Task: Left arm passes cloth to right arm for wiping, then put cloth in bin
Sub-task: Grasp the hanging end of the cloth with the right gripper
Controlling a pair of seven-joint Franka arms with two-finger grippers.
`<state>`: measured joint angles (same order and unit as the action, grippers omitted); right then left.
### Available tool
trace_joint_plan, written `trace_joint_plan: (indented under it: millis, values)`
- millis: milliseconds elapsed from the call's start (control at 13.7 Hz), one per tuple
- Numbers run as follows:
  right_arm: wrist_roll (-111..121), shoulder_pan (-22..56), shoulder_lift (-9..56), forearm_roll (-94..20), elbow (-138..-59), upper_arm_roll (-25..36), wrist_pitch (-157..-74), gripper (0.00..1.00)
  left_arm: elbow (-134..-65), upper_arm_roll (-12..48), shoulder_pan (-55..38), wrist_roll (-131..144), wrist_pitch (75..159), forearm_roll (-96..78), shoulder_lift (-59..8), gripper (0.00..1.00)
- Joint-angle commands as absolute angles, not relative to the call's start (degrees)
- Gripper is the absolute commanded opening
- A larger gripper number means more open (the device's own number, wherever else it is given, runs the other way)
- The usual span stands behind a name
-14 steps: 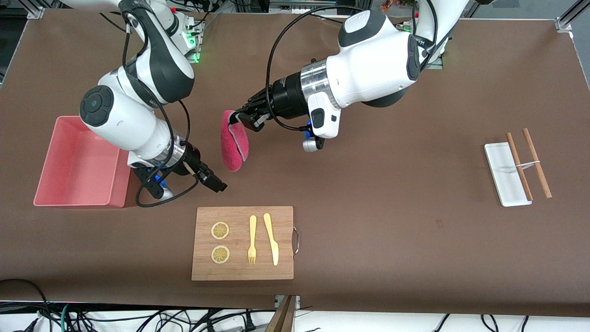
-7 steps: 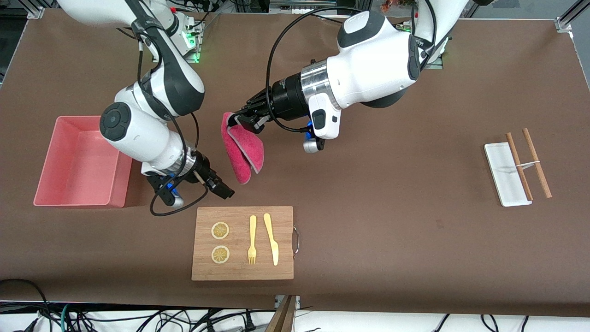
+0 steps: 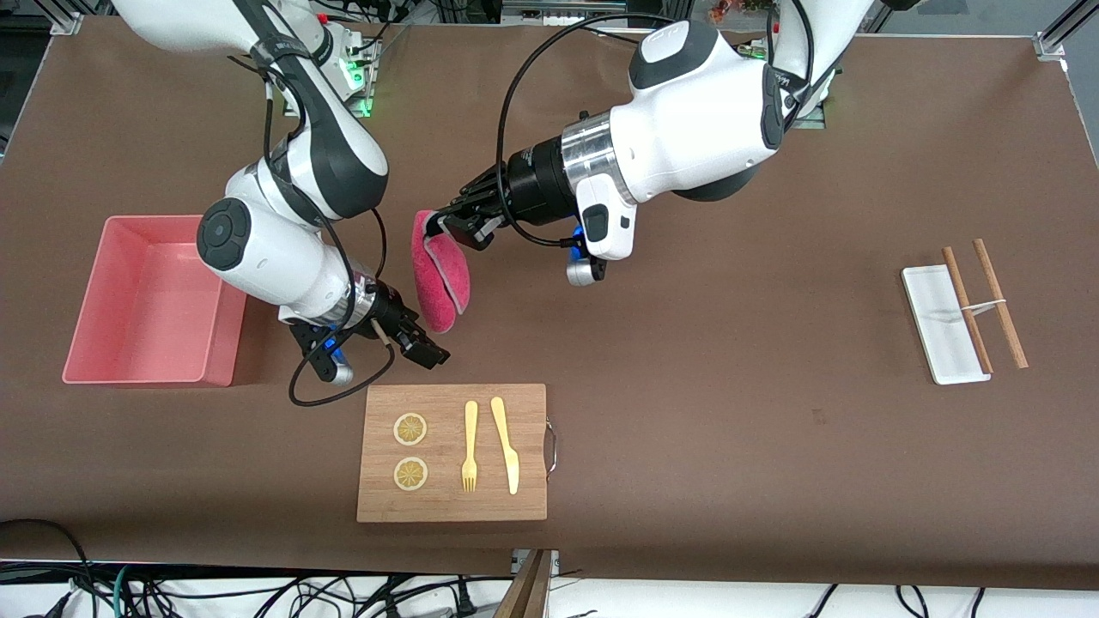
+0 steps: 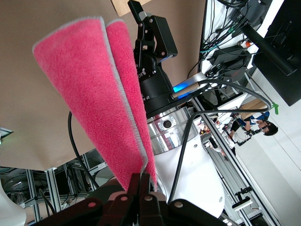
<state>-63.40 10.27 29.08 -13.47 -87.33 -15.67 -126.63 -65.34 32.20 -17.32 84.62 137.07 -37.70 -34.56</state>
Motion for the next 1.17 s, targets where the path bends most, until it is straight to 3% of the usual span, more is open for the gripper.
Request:
trace_joint_plan:
  millis: [0,512,877,1096]
  values:
    - [-63.9,10.37,29.44,-15.29,-87.36,-16.0,-126.48,1.0,-62.93,31.9,-18.11,84.81,137.29,-39.29,-35.86,0.0]
    - [-65.65,10.81,30.41,-15.82,-87.89,-19.24,-125.6,1.0,-62.93,31.9,-18.11,84.81,137.29,-39.46,-35.86,0.0]
    - [-63.73,10.72,30.15,-15.56,-87.54,-19.34,-113.22,1.0,-62.93,31.9,-18.11,84.81,137.29,-39.46,-35.95,0.0]
    - [-62.84,10.46,30.15,-15.64,-87.45,-19.42,-111.36,1.0,-63.02,31.9,-18.11,84.81,137.29,-39.46,-35.95,0.0]
